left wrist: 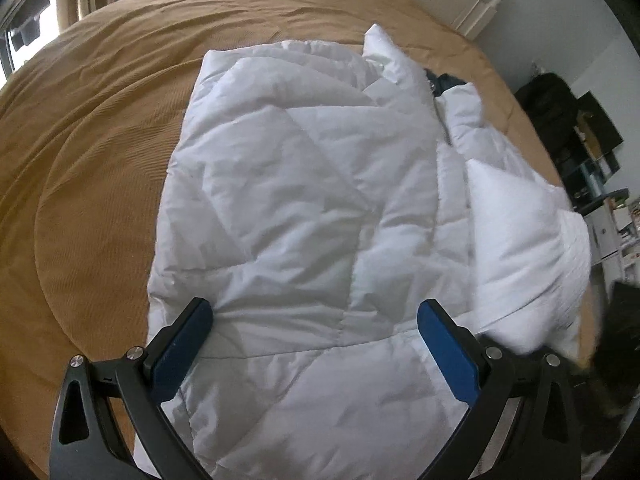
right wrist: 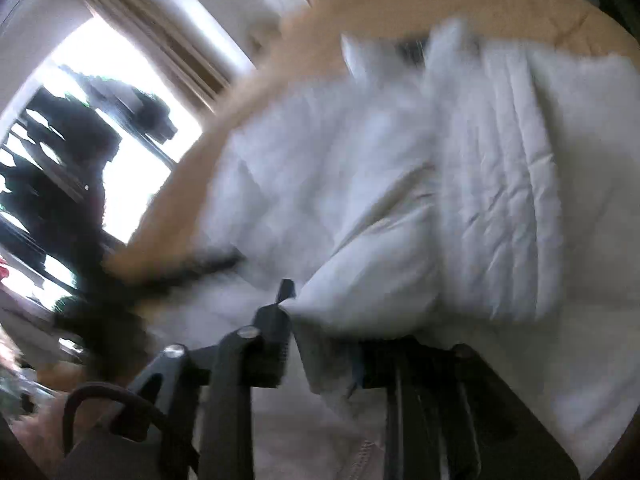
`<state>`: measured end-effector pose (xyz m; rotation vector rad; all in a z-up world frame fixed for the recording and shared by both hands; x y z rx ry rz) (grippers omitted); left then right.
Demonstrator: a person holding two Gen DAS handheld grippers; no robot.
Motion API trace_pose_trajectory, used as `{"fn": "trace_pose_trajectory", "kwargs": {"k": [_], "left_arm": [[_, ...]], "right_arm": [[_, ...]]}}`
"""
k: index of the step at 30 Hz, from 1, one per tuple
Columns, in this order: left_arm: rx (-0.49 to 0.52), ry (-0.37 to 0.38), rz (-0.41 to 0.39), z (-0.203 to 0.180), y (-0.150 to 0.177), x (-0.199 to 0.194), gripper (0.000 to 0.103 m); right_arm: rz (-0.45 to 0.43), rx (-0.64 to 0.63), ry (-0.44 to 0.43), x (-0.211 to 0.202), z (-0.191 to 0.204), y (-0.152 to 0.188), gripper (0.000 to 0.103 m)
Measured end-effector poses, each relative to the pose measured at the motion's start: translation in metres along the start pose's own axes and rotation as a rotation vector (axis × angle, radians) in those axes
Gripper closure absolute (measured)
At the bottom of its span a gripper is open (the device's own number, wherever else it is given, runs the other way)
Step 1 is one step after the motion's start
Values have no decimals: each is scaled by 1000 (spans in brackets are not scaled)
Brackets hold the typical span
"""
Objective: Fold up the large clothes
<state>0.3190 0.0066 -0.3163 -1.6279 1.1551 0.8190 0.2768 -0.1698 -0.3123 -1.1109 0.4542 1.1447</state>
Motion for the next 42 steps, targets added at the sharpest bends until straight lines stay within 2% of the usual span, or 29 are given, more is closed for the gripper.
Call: {"fn": "trace_pose_trajectory", "kwargs": {"k": [1, 2, 3, 4, 6, 8, 10, 11, 13, 15, 16, 17, 18, 20, 22, 23, 24, 25, 27, 28, 29, 31, 34, 38, 41, 42], "left_arm": [[-5, 28, 3, -4, -1, -1, 1], [-16, 63, 3, -11, -3, -2, 1], [-25, 84, 4, -17, -3, -5, 1], [-26, 102, 6, -25, -5, -6, 1], [-21, 132, 9, -44, -9, -9, 1], [-11, 173, -4, -68, -11, -15, 1], [53, 163, -34, -97, -10, -24, 1], [86, 139, -56, -108, -9, -26, 1], [172, 83, -111, -134, -6, -31, 1], [302, -26, -187, -174, -5, -31, 1], [332, -57, -208, -182, -5, -31, 1], [388, -120, -242, -200, -6, -25, 1], [409, -142, -251, -207, -4, -22, 1], [460, -224, -235, -223, -1, 3, 1], [478, -265, -172, -227, 5, 34, 2], [471, -273, -146, -225, 7, 43, 10], [459, -273, -121, -222, 9, 53, 24], [417, -238, -93, -216, 9, 59, 30], [337, -173, -86, -199, 8, 49, 56], [275, -115, -71, -189, 4, 43, 61], [165, 19, -39, -173, -3, 33, 66], [14, 184, 15, -144, -13, 25, 70], [-180, 336, 104, -97, -15, 23, 75], [-308, 396, 107, -46, -11, 15, 77], [-310, 384, 139, -17, 3, 15, 71], [-333, 409, 147, -9, 5, 14, 70]], "right_arm": [[4, -9, 14, 1, -2, 1, 75], [-4, -18, 15, -4, -1, 1, 67], [-7, -19, 12, -12, 2, 2, 53], [-13, -19, 12, -23, 6, 3, 46], [-86, -35, 25, -52, 14, 3, 20], [-152, -62, 56, -88, 23, 8, 20], [-226, -77, 74, -126, 21, 9, 20], [-256, -65, 101, -137, 13, 7, 20], [-324, -19, 208, -168, -19, 4, 20], [-357, 25, 300, -190, -49, 4, 20], [-369, 54, 333, -197, -63, 3, 20], [-376, 92, 355, -204, -78, 3, 20], [-383, 127, 365, -212, -90, 6, 20], [-396, 199, 389, -222, -113, 9, 20], [-397, 248, 402, -226, -130, 10, 20], [-397, 271, 399, -232, -138, 15, 20], [-395, 291, 390, -241, -145, 21, 20], [-391, 311, 385, -241, -151, 23, 20], [-389, 326, 382, -244, -152, 24, 20], [-389, 326, 381, -244, -151, 26, 20], [-390, 320, 379, -243, -150, 26, 20], [-391, 308, 385, -245, -147, 26, 20], [-387, 291, 374, -233, -141, 20, 20], [-371, 266, 362, -222, -130, 15, 20], [-349, 237, 361, -208, -122, 11, 20], [-330, 226, 363, -201, -120, 10, 20]]}}
Point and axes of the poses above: each gripper's, at about its wrist camera, not at the fingertips, and x roughly the way its jaws point, z to its left, y to its underside, the point moved 10 cm from there along x, roughly the way its jaws point, and after that the axes turned 3 degrees about z, right-handed, at the moved point
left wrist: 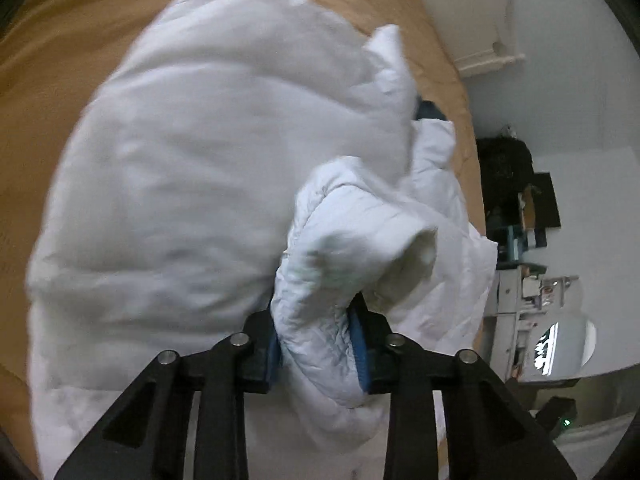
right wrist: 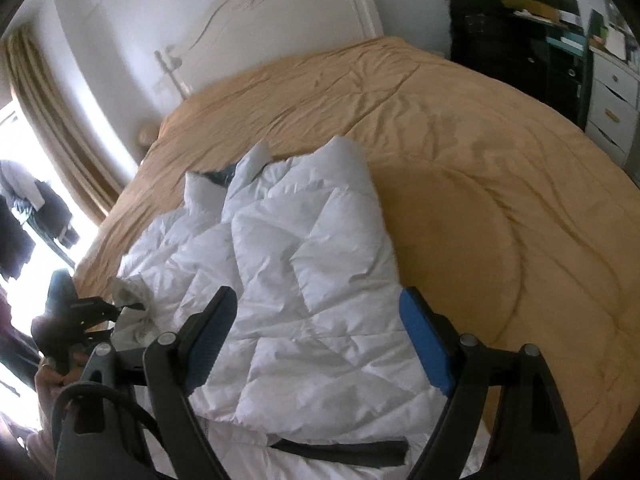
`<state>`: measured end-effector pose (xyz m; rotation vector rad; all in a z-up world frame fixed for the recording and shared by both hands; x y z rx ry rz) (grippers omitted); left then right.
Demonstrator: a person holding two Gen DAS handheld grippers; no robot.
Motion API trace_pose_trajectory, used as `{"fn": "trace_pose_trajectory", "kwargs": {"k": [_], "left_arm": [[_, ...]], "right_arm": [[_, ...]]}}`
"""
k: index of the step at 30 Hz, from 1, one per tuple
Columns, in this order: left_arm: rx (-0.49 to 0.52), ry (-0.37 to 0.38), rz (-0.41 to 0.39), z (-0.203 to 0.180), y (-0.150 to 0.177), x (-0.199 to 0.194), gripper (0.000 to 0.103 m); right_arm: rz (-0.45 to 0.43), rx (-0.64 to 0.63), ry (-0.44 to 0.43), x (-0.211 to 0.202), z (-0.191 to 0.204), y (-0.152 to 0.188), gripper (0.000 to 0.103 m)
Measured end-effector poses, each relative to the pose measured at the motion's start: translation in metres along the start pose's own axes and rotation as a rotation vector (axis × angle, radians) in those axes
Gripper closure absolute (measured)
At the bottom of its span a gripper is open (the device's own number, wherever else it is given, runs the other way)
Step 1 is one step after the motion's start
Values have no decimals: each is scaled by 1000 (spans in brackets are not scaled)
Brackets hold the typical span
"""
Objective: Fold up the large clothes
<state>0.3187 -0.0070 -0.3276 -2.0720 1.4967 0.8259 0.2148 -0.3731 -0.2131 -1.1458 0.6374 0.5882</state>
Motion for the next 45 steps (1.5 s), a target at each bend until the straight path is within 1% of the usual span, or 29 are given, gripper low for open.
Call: {"fn": "trace_pose_trajectory", "kwargs": {"k": [1, 3, 4, 5, 6, 7, 8, 9, 10, 11, 12, 15, 16, 17, 18, 19, 20, 21, 22, 24, 25, 27, 31, 34, 36, 40, 43, 44, 45], "left_arm": [[-24, 37, 7, 5, 1, -3, 69], [-63, 86, 22, 10, 2, -12, 62], [-78, 97, 21, 14, -3, -20, 60], [-78, 76, -12, 17, -7, -34, 54], [-66, 45, -52, 19, -12, -45, 41], [-43, 2, -126, 17, -19, -70, 32], [-31, -15, -153, 15, -25, -78, 18], [-1, -40, -187, 5, -25, -92, 17], [20, -44, -193, 3, -23, -97, 17], [74, -53, -184, -13, -16, -95, 17], [99, -65, -177, -20, -12, -91, 17], [245, -183, -137, -47, 16, -61, 16], [287, -229, -107, -54, 26, -40, 16], [302, -239, -83, -56, 33, -27, 16], [312, -245, -66, -57, 38, -17, 16], [333, -300, -65, -56, 39, -5, 18], [336, -338, -71, -53, 35, -1, 45], [317, -402, -79, -43, 29, -3, 78], [270, -368, -70, -35, 22, -8, 79], [204, -292, -55, -28, 14, -20, 82], [189, -284, -56, -23, 9, -28, 83], [180, -274, -76, -16, 0, -42, 83], [191, -283, -36, -7, 1, -30, 82], [173, -285, -35, 2, -4, -13, 79], [173, -274, -32, 9, -4, -7, 78], [190, -272, -35, 11, -2, -6, 78], [196, -271, -35, 11, -4, -4, 78], [198, -268, -34, 11, -5, -5, 78], [200, -266, -34, 11, -5, -5, 78]], "right_arm": [[17, -11, 4, 6, 3, 3, 20], [62, -28, 7, 25, 7, 10, 20], [79, -29, 8, 32, 8, 13, 20], [104, -28, 6, 41, 9, 18, 20], [125, -25, 1, 47, 9, 22, 20], [139, -20, -4, 51, 9, 25, 20], [148, -15, -13, 53, 9, 28, 20], [147, -13, -16, 53, 10, 30, 20], [142, -15, -19, 52, 11, 30, 20], [141, -17, -20, 53, 12, 30, 20], [143, -20, -20, 53, 13, 30, 20], [145, -24, -15, 53, 15, 30, 20], [145, -26, -12, 53, 15, 30, 20], [143, -29, -10, 53, 16, 30, 20], [142, -32, -10, 52, 16, 31, 20], [141, -36, -8, 52, 17, 31, 20], [137, -46, 3, 52, 17, 31, 20], [132, -56, 14, 52, 17, 30, 21], [123, -70, 27, 51, 16, 29, 24], [115, -85, 29, 49, 16, 26, 60], [120, -87, 24, 49, 17, 22, 63], [110, -79, 2, 49, 20, 11, 64], [101, -98, -10, 67, 36, -25, 64], [195, -105, 10, 114, 46, -42, 64], [239, -95, 57, 150, 40, -52, 66], [216, -61, 148, 193, 16, -93, 68], [242, -27, 203, 209, 0, -105, 74], [244, -4, 219, 208, -3, -111, 79], [234, -1, 228, 202, -2, -114, 80]]}}
Point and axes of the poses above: each gripper's, at about its wrist camera, not at the fingertips, and x roughly the way its jaws point, z to its left, y to its underside, the point moved 10 cm from there along x, roughly the way its jaws point, and after that the axes turned 3 degrees about z, right-handed, at the moved point
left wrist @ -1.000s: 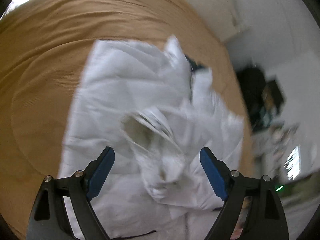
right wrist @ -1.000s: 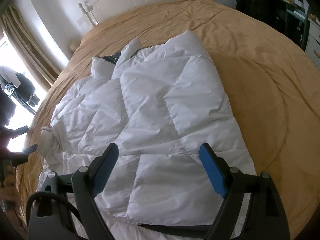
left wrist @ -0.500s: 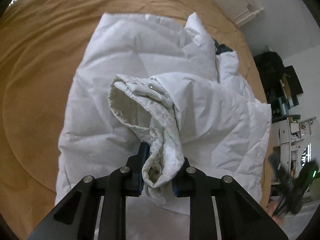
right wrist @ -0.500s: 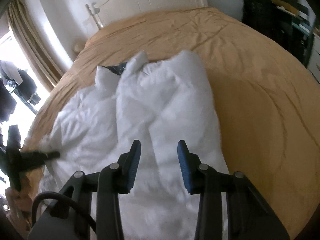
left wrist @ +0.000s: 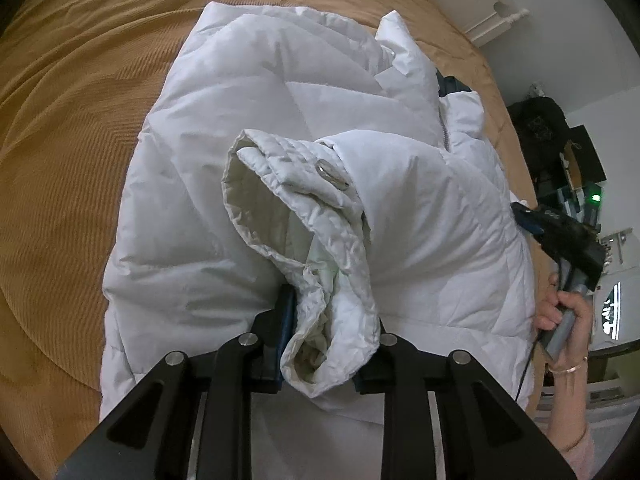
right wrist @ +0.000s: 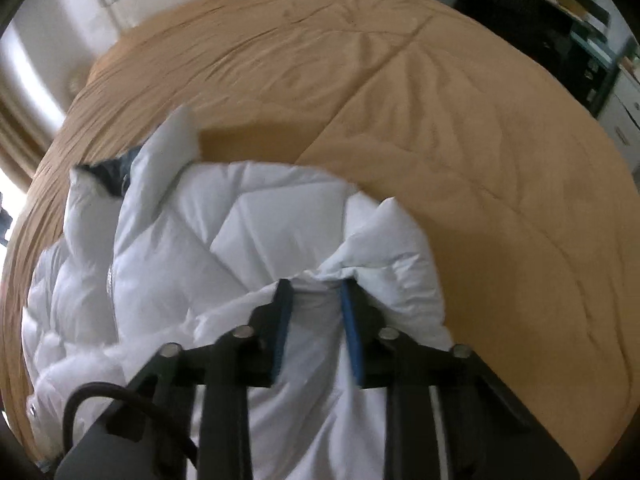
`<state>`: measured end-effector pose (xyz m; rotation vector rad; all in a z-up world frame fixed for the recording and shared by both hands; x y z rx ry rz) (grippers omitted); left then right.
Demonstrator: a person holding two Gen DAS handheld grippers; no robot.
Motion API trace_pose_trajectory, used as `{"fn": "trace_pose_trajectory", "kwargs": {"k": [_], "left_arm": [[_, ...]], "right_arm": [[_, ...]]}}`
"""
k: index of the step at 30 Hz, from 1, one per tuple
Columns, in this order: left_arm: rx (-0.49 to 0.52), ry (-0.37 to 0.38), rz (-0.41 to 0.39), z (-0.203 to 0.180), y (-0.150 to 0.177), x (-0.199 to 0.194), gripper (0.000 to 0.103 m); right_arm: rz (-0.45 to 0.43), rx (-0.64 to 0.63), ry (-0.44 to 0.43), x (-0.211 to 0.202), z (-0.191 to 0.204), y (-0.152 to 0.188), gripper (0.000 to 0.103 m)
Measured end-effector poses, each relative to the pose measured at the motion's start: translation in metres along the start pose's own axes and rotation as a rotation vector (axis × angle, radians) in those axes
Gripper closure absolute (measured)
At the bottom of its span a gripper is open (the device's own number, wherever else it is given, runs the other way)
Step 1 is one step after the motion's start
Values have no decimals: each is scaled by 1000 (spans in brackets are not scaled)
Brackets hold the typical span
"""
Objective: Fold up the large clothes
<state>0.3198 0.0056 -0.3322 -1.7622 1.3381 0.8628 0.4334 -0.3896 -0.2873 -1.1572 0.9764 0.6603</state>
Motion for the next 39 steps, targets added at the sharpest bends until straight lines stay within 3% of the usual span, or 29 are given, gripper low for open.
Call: {"fn": "trace_pose_trajectory", "kwargs": {"k": [2, 4, 5, 6, 9, 10, 15, 18, 21, 23, 26, 28, 30, 32, 34, 35, 36, 38, 39], "left_arm": [[-3, 28, 1, 3, 0, -7, 78], [11, 44, 9, 4, -1, -10, 77], [18, 46, 8, 6, -2, -14, 77], [19, 48, 6, 9, -2, -18, 75], [-25, 57, -5, 24, -9, -33, 64], [-60, 79, -3, 31, -11, -39, 64], [-202, -104, -174, 83, -43, -100, 69], [-72, -110, -187, 42, -44, -99, 68], [176, -108, -168, -39, -25, -66, 66], [277, -132, -143, -66, -11, -40, 66], [321, -204, -69, -69, 0, 7, 66], [316, -242, -64, -51, -3, 19, 74], [277, -234, -63, -35, -8, 14, 100], [183, -187, -46, -15, -13, -3, 102], [140, -152, -49, -12, -9, -18, 103], [157, -141, -68, -17, -3, -30, 94], [197, -155, -83, -23, 2, -36, 73], [321, -290, -123, -32, 15, -40, 38], [345, -345, -143, -28, 21, -38, 37]], "right_arm": [[-43, -36, -9, -34, 10, 11, 76], [-60, -141, -50, -69, 30, 43, 69], [-62, -177, -37, -78, 34, 59, 57], [-53, -211, -7, -81, 34, 76, 46], [-6, -287, 100, -60, 18, 117, 46], [18, -278, 99, -48, 10, 126, 46], [26, -176, 22, -35, -11, 128, 46], [10, -158, 17, -41, -12, 124, 46], [-31, -147, -30, -64, -2, 129, 46], [-63, -167, -63, -84, 7, 133, 46], [-54, -242, -22, -85, 10, 137, 43], [3, -241, 71, -63, -10, 141, 43], [36, -188, 70, -49, -37, 145, 42], [46, -87, 126, -49, -74, 142, 34], [30, -15, 30, -66, -85, 141, 35], [8, -15, -19, -77, -81, 141, 35], [-19, -39, -45, -87, -73, 142, 35], [-67, -158, -34, -107, -51, 151, 34], [-64, -211, -13, -107, -42, 158, 32]]}}
Point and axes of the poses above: each gripper's, at about its wrist camera, not at the fingertips, and x roughly the way its jaws point, z to its left, y to its underside, the point moved 10 cm from there along x, roughly the way its jaws point, and after that the axes turned 3 degrees about z, right-handed, at the moved point
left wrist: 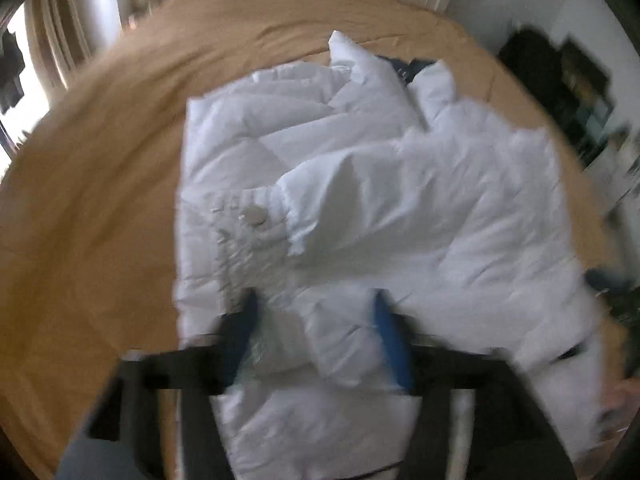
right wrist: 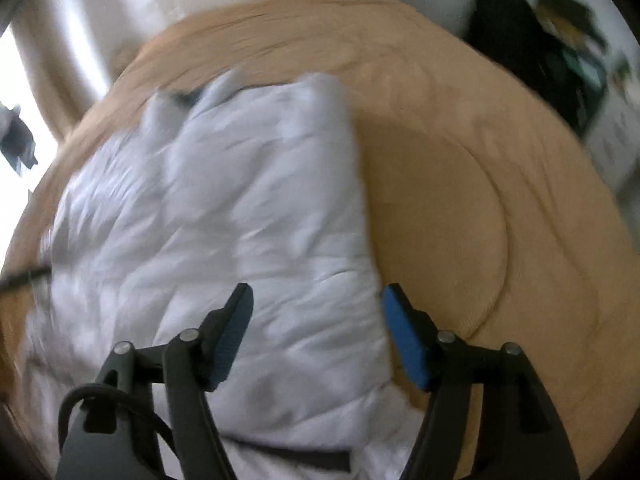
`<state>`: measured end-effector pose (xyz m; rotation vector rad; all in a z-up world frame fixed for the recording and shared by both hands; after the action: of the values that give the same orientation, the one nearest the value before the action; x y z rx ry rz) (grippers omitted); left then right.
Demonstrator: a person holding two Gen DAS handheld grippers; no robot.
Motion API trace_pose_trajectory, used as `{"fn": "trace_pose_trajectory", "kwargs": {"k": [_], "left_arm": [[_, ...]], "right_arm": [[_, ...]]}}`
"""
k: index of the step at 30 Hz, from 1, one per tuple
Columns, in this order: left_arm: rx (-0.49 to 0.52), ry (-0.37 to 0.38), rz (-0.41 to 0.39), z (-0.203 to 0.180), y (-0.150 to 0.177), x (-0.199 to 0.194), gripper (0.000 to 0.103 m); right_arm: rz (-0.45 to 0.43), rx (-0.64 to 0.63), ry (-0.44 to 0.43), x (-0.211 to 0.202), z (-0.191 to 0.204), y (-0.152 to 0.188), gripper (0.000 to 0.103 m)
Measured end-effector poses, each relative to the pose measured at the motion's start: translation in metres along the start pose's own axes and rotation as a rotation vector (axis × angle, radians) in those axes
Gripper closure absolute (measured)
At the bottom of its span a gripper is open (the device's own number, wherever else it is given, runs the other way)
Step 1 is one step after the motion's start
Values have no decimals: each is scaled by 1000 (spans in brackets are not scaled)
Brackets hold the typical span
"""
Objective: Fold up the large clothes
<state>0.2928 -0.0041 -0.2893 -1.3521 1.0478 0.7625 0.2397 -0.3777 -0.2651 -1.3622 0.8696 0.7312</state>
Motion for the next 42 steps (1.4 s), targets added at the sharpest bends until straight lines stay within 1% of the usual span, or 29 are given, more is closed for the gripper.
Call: {"fn": "trace_pose_trajectory", "kwargs": {"k": [1, 2, 3, 4, 5, 7, 9, 12, 14, 17, 19, 20, 21, 22, 23, 24, 26, 27, 29, 31, 32, 33, 35, 37, 38, 39, 40, 41, 42], "left_arm": [[14, -34, 8, 4, 7, 7, 37], [1, -30, 50, 11, 18, 20, 34], [-37, 28, 80, 20, 28, 26, 34], [-113, 108, 106, 29, 34, 22, 34], [-143, 138, 104, 34, 35, 12, 34], [-148, 126, 77, 41, 35, -12, 32], [-114, 117, 32, 44, 42, -39, 11], [-79, 140, 34, 41, 77, -55, 9], [-61, 141, 79, 43, 106, -47, 9], [-68, 176, 134, 38, 127, -28, 10], [-53, 139, 129, 36, 130, -21, 12], [-43, 83, 149, 36, 131, -17, 27], [-33, 23, 168, 39, 134, -16, 48], [-30, 1, 179, 38, 134, -16, 57], [-49, -6, 179, 42, 130, -21, 79], [-68, -9, 176, 46, 126, -27, 87], [-121, 30, 157, 60, 118, -48, 91], [-126, 15, 151, 68, 117, -56, 95], [-117, -55, 132, 86, 119, -61, 95], [-160, -25, 210, 97, 139, -37, 95], [-171, -1, 222, 96, 144, -28, 95], [-174, 10, 212, 96, 144, -27, 93], [-208, 41, 147, 95, 138, -45, 89], [-228, 74, 104, 92, 134, -65, 61], [-222, 89, 74, 88, 133, -77, 30], [-215, 92, 55, 85, 134, -81, 12], [-195, 86, 30, 80, 135, -85, 11], [-153, 66, 37, 73, 140, -84, 11], [-138, 50, 51, 70, 146, -82, 11]], "right_arm": [[26, -57, 40, 8, 8, 6, 31], [65, -76, 70, 19, 8, 14, 29], [111, -74, 92, 32, 3, 25, 29], [164, -39, 93, 46, -8, 36, 28], [173, 9, 62, 45, -17, 42, 27], [170, 96, 6, 30, -35, 45, 26], [140, 93, 2, 9, -45, 47, 21], [155, 68, -37, -9, -52, 66, 14], [195, 65, -56, -7, -57, 86, 14], [254, 71, -142, -3, -51, 113, 14], [239, 46, -134, 0, -43, 118, 13], [231, 30, -130, 1, -41, 120, 15], [224, 19, -124, 2, -37, 121, 42], [235, 21, -142, 3, -33, 121, 58], [250, 36, -161, 1, -30, 122, 71], [253, 63, -163, -4, -31, 120, 81], [231, 92, -187, -22, -26, 116, 86], [215, 109, -206, -34, -25, 113, 87], [208, 138, -233, -50, -29, 119, 87], [256, 168, -226, -39, -34, 139, 87], [286, 167, -211, -25, -40, 148, 87], [295, 168, -190, -15, -41, 156, 83], [270, 177, -189, -7, -45, 158, 73], [236, 165, -198, -19, -44, 150, 61], [221, 150, -198, -26, -42, 152, 38], [195, 128, -183, -33, -42, 149, 19], [166, 109, -163, -38, -43, 147, 18], [147, 84, -153, -40, -43, 149, 18], [161, 75, -147, -40, -41, 150, 18]]}}
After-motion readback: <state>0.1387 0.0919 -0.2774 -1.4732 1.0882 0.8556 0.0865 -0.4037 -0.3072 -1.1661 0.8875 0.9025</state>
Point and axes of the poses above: each gripper's, at about its wrist camera, not at the fingertips, and x roughly the way its jaws point, z to its left, y to its underside, the point moved 10 cm from there along x, roughly the way its jaws point, and after that the axes turned 3 degrees about z, right-handed, at the moved point
